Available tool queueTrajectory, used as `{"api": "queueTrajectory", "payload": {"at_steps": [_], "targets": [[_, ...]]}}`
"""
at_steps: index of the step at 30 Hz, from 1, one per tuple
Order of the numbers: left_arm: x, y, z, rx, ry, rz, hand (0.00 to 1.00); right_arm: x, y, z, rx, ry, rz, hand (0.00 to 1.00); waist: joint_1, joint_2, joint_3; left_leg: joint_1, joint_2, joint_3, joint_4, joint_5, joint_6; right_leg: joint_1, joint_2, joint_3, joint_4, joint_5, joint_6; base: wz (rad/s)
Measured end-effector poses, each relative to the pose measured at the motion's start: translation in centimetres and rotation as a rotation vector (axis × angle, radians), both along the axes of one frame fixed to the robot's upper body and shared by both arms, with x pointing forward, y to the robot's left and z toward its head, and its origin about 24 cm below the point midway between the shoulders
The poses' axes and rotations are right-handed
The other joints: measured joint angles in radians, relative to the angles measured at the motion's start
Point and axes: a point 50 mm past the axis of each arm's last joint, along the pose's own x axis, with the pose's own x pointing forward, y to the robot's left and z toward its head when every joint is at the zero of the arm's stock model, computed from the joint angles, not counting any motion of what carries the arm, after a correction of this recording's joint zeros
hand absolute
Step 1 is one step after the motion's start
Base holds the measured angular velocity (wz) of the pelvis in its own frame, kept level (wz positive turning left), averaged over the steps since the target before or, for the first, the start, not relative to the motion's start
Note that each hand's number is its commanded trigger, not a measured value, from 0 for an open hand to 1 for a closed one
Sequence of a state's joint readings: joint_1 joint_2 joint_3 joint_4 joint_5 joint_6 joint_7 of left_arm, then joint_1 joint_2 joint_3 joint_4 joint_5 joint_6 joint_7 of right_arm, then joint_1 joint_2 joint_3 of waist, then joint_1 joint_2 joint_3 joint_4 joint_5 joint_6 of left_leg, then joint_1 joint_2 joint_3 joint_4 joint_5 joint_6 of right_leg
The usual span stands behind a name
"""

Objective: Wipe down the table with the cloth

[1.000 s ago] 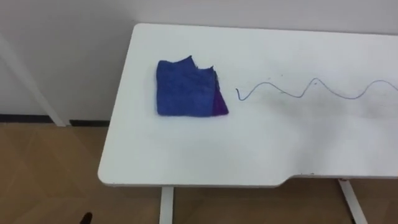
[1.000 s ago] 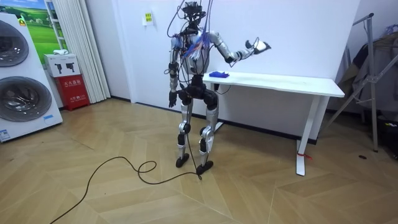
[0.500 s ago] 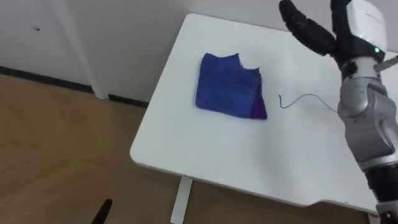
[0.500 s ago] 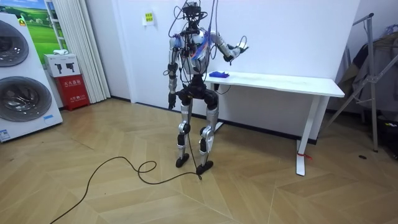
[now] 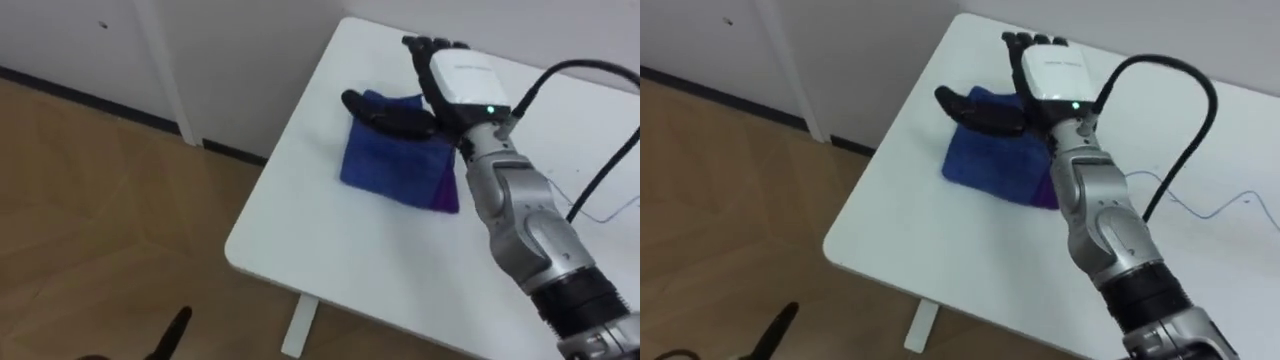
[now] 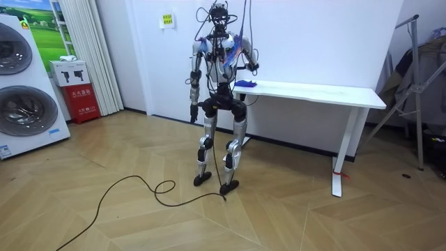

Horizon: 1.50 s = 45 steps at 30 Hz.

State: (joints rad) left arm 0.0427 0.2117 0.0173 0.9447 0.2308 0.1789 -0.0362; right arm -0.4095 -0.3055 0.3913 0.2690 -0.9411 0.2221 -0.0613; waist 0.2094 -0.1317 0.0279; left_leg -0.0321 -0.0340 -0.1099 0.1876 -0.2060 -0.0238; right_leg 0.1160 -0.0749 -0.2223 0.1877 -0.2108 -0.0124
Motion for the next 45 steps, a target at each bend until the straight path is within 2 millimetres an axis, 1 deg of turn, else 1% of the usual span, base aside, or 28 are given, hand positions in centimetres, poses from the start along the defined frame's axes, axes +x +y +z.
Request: {"api": "queueTrajectory", "payload": {"at_steps": [1,2,3,4,5,6,7,8,9,10,12,14,16,17,20,23,25,29,32,35,36,37,40,45], "targets": [[0.7,-0.5,0.1,-0.006,-0.017,-0.042,0.00,-0.2,-0.3,-0.5,-0.025,0.021,0.002,0.00,0.018,-0.003,-0.0003,-0.049,-0.014,0.042,-0.034,0.097,0.049,-0.004,-0.002,0.007,0.012,-0.009,0.014,0.27],[0.5,-0.4,0.1,-0.003,-0.017,-0.046,0.00,-0.3,0.1,-0.8,-0.025,0.039,0.011,0.00,0.037,-0.013,-0.0078,-0.044,-0.011,0.061,-0.022,0.108,0.049,-0.013,-0.007,0.004,0.021,-0.014,0.033,-0.18],[0.4,-0.4,0.0,-0.003,-0.008,-0.048,0.00,-0.5,1.1,-1.3,-0.027,0.056,0.050,0.00,0.052,-0.012,-0.0075,-0.031,-0.006,0.034,-0.016,0.108,0.049,-0.026,-0.008,-0.025,0.037,-0.019,0.058,-0.30],[0.4,-0.7,-0.1,-0.010,-0.006,-0.052,0.00,-0.9,1.8,-1.6,-0.036,0.059,0.092,0.00,0.056,0.002,-0.0042,-0.021,-0.001,-0.042,-0.018,0.108,0.049,-0.039,0.006,-0.027,0.011,-0.025,0.061,-0.12],[0.5,-0.9,-0.1,-0.012,-0.007,-0.058,0.00,-1.0,2.0,-1.8,-0.042,0.062,0.106,0.00,0.062,0.008,-0.0049,-0.018,0.005,-0.080,-0.022,0.108,0.048,-0.063,0.014,-0.026,-0.008,-0.024,0.057,-0.11],[0.7,-1.0,-0.2,-0.016,-0.006,-0.060,0.00,-1.3,2.2,-2.2,-0.057,0.072,0.118,0.00,0.068,0.022,-0.0016,-0.016,0.018,-0.133,-0.024,0.103,0.041,-0.122,0.022,-0.025,-0.044,0.007,0.033,-0.09],[0.4,-0.8,-0.3,-0.012,0.005,-0.053,0.00,-1.7,2.2,-2.8,-0.089,0.090,0.122,0.00,0.063,0.030,-0.0035,-0.004,0.024,-0.141,-0.025,0.084,0.013,-0.153,0.015,-0.042,-0.043,0.099,-0.002,0.09],[0.2,-0.7,-0.4,-0.011,0.014,-0.049,0.00,-2.0,2.0,-3.3,-0.101,0.107,0.116,0.00,0.050,0.034,-0.0069,0.006,0.028,-0.135,-0.030,0.081,0.009,-0.141,0.014,-0.059,-0.029,0.100,-0.001,0.31],[-0.1,-0.7,-0.5,-0.012,0.022,-0.045,0.00,-2.4,1.7,-4.0,-0.113,0.142,0.106,0.00,0.036,0.040,-0.0071,0.027,0.030,-0.089,-0.038,0.081,0.008,-0.119,0.018,-0.075,-0.026,0.100,-0.001,0.35],[-0.1,-0.9,-0.5,-0.017,0.022,-0.045,0.00,-2.7,1.4,-4.4,-0.118,0.170,0.091,0.00,0.028,0.042,-0.0071,0.035,0.038,-0.045,-0.039,0.081,0.009,-0.105,0.020,-0.080,-0.030,0.099,0.000,0.22],[0.0,-1.0,-0.5,-0.020,0.019,-0.047,0.00,-2.9,1.2,-4.8,-0.120,0.203,0.083,0.00,0.016,0.042,-0.0070,0.039,0.040,-0.026,-0.041,0.081,0.009,-0.097,0.022,-0.081,-0.036,0.098,0.002,0.05],[0.1,-1.0,-0.5,-0.021,0.016,-0.047,0.00,-2.9,1.1,-4.9,-0.125,0.218,0.079,0.00,0.008,0.044,-0.0075,0.039,0.036,-0.025,-0.041,0.078,0.012,-0.098,0.024,-0.079,-0.036,0.097,0.002,0.00],[0.2,-1.2,-0.5,-0.025,0.013,-0.048,0.00,-2.8,0.8,-4.8,-0.131,0.224,0.065,0.00,-0.007,0.056,-0.0102,0.039,0.037,-0.024,-0.042,0.061,0.021,-0.097,0.033,-0.082,-0.036,0.093,0.003,0.08],[0.1,-1.2,-0.5,-0.026,0.013,-0.048,0.00,-2.8,0.7,-4.8,-0.131,0.227,0.062,0.00,-0.009,0.057,-0.0102,0.039,0.035,-0.023,-0.042,0.061,0.021,-0.096,0.033,-0.082,-0.035,0.093,0.002,0.00],[0.0,-1.1,-0.5,-0.024,0.016,-0.043,0.00,-3.4,0.4,-5.6,-0.126,0.255,0.048,0.00,-0.010,0.058,-0.0111,0.048,0.030,-0.017,-0.037,0.059,0.025,-0.084,0.028,-0.080,-0.033,0.093,0.003,-0.03],[-0.1,-1.0,-0.6,-0.019,0.016,-0.035,0.00,-4.2,-0.1,-6.5,-0.116,0.291,0.041,0.00,-0.012,0.058,-0.0122,0.061,0.026,-0.017,-0.037,0.056,0.030,-0.067,0.024,-0.080,-0.031,0.090,0.007,0.00],[-0.2,-1.0,-0.6,-0.017,0.017,-0.030,0.00,-4.6,-0.5,-6.9,-0.106,0.304,0.025,0.00,-0.013,0.055,-0.0156,0.065,0.024,-0.016,-0.036,0.056,0.030,-0.064,0.022,-0.078,-0.029,0.089,0.009,0.00],[-1.1,-0.8,-0.8,0.000,0.021,-0.014,0.00,-4.6,-1.3,-6.7,-0.085,0.297,0.004,0.00,-0.028,0.054,-0.0171,0.070,0.022,-0.015,-0.036,0.056,0.030,-0.059,0.020,-0.077,-0.029,0.088,0.010,0.00],[-1.3,-0.9,-0.8,-0.001,0.024,-0.010,0.00,-4.5,-2.4,-6.4,-0.070,0.283,-0.035,0.00,-0.036,0.053,-0.0179,0.068,0.022,-0.015,-0.035,0.056,0.030,-0.061,0.020,-0.075,-0.033,0.087,0.012,0.00],[-1.3,-1.1,-0.9,-0.007,0.021,-0.011,0.00,-4.5,-3.1,-6.3,-0.068,0.271,-0.061,0.00,-0.043,0.060,-0.0217,0.070,0.022,-0.006,-0.037,0.056,0.031,-0.062,0.021,-0.062,-0.034,0.086,0.014,-0.05],[-1.2,-1.2,-0.9,-0.009,0.017,-0.012,0.00,-4.6,-3.3,-6.4,-0.064,0.271,-0.072,0.00,-0.045,0.063,-0.0246,0.070,0.022,-0.004,-0.037,0.055,0.032,-0.062,0.021,-0.060,-0.035,0.085,0.015,-0.04],[-1.2,-1.2,-0.9,-0.010,0.013,-0.012,0.00,-4.7,-3.5,-6.5,-0.062,0.272,-0.078,0.00,-0.049,0.065,-0.0260,0.071,0.022,-0.003,-0.038,0.054,0.033,-0.063,0.021,-0.058,-0.035,0.084,0.016,0.00],[-1.2,-1.2,-0.9,-0.011,0.012,-0.009,0.00,-4.9,-3.6,-6.7,-0.061,0.279,-0.081,0.00,-0.065,0.066,-0.0263,0.073,0.022,-0.001,-0.043,0.054,0.033,-0.063,0.021,-0.056,-0.035,0.083,0.017,0.00],[-1.1,-1.1,-0.8,-0.010,0.007,-0.009,0.00,-5.1,-3.7,-6.9,-0.062,0.288,-0.084,0.00,-0.070,0.064,-0.0266,0.076,0.022,0.003,-0.046,0.052,0.037,-0.064,0.020,-0.054,-0.036,0.082,0.019,-0.03]]}}
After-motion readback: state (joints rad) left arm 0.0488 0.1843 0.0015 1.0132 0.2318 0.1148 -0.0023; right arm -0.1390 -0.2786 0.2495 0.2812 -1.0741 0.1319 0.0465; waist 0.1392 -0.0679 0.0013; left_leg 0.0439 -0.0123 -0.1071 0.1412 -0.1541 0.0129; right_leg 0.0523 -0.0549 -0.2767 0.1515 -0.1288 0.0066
